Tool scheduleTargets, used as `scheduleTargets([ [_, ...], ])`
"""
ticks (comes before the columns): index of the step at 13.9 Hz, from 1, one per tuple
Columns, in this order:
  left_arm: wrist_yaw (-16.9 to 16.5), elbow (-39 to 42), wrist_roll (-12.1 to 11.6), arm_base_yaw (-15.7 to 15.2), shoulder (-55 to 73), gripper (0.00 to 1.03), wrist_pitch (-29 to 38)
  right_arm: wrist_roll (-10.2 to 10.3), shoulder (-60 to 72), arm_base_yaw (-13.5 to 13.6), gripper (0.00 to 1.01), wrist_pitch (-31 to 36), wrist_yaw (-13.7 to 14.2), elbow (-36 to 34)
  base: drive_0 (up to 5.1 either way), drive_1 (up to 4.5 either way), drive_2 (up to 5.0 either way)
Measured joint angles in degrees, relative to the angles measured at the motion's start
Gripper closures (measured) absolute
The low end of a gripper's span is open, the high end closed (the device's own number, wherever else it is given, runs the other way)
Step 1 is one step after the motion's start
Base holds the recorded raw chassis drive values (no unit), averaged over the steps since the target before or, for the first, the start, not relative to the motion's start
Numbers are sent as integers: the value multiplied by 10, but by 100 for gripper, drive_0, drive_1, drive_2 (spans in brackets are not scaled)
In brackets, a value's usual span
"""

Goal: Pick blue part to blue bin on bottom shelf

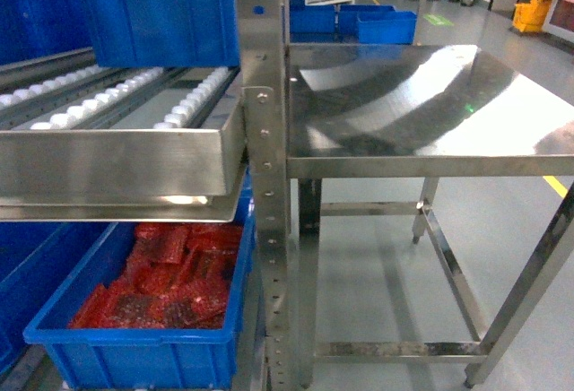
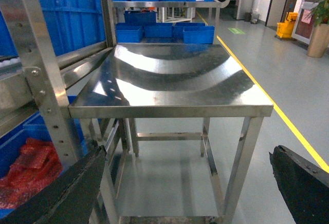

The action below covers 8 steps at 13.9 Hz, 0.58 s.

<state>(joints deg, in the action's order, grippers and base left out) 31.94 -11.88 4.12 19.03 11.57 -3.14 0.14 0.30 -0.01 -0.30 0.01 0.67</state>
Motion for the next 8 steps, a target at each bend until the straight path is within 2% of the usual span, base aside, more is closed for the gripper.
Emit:
scheduleTargets([
  [8,0,0,0,0,0,60,0,0,0,0,3,-1,0,0,0,0,0],
])
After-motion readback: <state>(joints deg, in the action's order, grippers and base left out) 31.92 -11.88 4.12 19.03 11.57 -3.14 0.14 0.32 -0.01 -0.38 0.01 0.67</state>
